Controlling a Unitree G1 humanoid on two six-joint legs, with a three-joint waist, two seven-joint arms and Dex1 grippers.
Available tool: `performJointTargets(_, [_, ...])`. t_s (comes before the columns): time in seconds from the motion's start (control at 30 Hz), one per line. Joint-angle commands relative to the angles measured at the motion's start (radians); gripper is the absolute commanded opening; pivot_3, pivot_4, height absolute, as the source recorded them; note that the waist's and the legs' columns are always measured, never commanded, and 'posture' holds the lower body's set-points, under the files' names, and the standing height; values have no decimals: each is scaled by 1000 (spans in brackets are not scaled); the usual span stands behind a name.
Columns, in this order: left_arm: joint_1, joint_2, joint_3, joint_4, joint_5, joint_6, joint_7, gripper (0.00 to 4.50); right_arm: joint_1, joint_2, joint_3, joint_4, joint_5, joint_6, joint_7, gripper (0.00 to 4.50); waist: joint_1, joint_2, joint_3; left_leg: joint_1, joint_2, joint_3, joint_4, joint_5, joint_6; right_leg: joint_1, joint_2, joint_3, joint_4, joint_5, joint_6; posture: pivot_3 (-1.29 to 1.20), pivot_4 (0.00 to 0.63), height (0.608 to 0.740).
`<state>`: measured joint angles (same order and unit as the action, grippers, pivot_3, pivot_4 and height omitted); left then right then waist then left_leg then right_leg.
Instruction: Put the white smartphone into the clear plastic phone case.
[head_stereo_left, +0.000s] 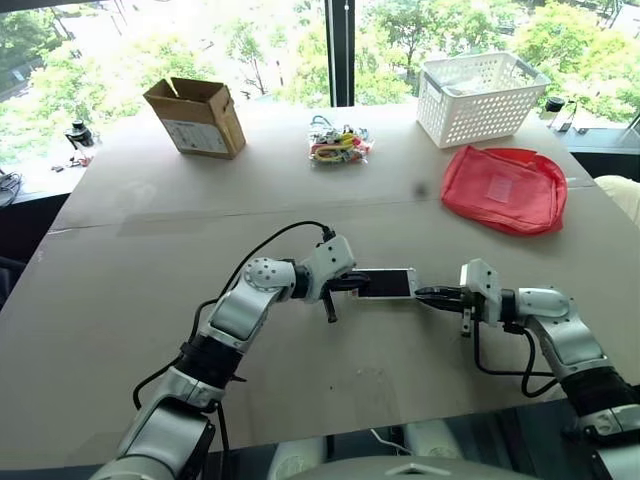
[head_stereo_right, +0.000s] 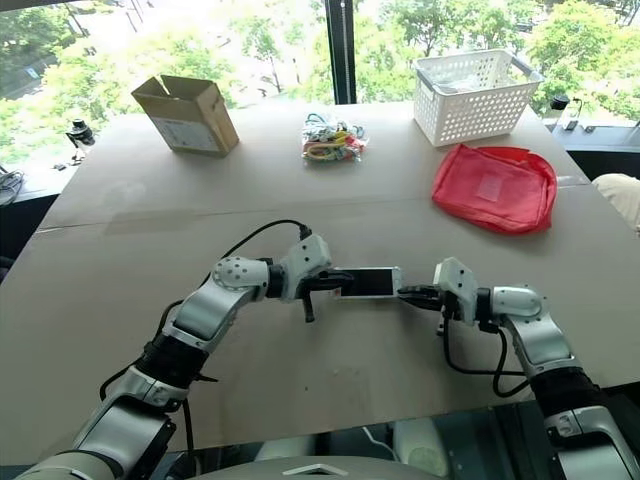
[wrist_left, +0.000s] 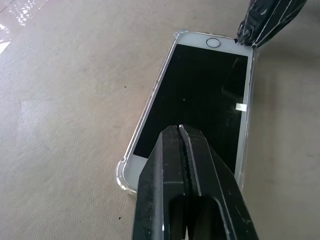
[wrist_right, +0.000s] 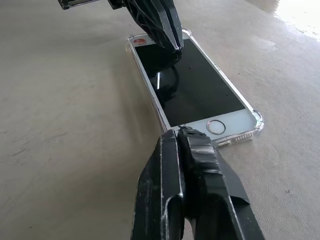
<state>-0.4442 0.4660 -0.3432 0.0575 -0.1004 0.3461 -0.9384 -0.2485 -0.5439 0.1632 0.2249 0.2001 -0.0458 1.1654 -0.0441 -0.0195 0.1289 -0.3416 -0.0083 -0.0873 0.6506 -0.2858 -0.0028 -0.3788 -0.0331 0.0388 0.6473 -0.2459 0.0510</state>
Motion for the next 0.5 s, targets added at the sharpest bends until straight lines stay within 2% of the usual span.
performJointTargets(0.03, [2, 2, 3, -20, 6, 1, -3, 0, 21, 6, 116, 96, -129, 79, -33, 29, -1, 0, 0, 0, 0, 0, 0, 0, 0, 0, 0, 1, 0, 0, 0, 0, 150, 740])
performJointTargets(0.13, [2, 3, 4, -22, 7, 2, -3, 0, 10, 8, 129, 68, -128, 209, -57, 29, -1, -1, 0, 2, 0, 1, 0, 0, 0, 0, 0, 1, 0, -2, 3, 0, 150, 740])
performJointTargets(0.23, [5, 7, 8, -24, 8, 2, -2, 0, 4, -27, 168, 4, -150, 343, -49, 29, 0, -1, 0, 8, 1, 0, 0, 0, 0, 5, 2, 2, 0, -2, -3, 0, 150, 740])
performJointTargets(0.37, [12, 8, 8, -30, 8, 5, 1, 0, -23, -37, 161, -115, -90, 563, -64, 29, 2, -1, 0, 13, 1, -1, 0, 0, 0, 8, 2, 2, 0, -3, -3, 0, 150, 740])
performJointTargets(0.43, [13, 6, 7, -32, 7, 6, 3, 0, -42, -42, 164, -166, -95, 610, -82, 29, 2, -1, 1, 12, 1, -1, -1, 0, 0, 8, 2, 2, -1, -3, -3, 0, 150, 740])
performJointTargets(0.5, [16, 0, 15, -36, 2, 4, 12, 0, -58, -26, 142, -201, -86, 575, -102, 29, 1, -2, 1, 11, 1, 0, -2, 0, 0, 7, 2, 2, -1, -3, -2, 0, 150, 740])
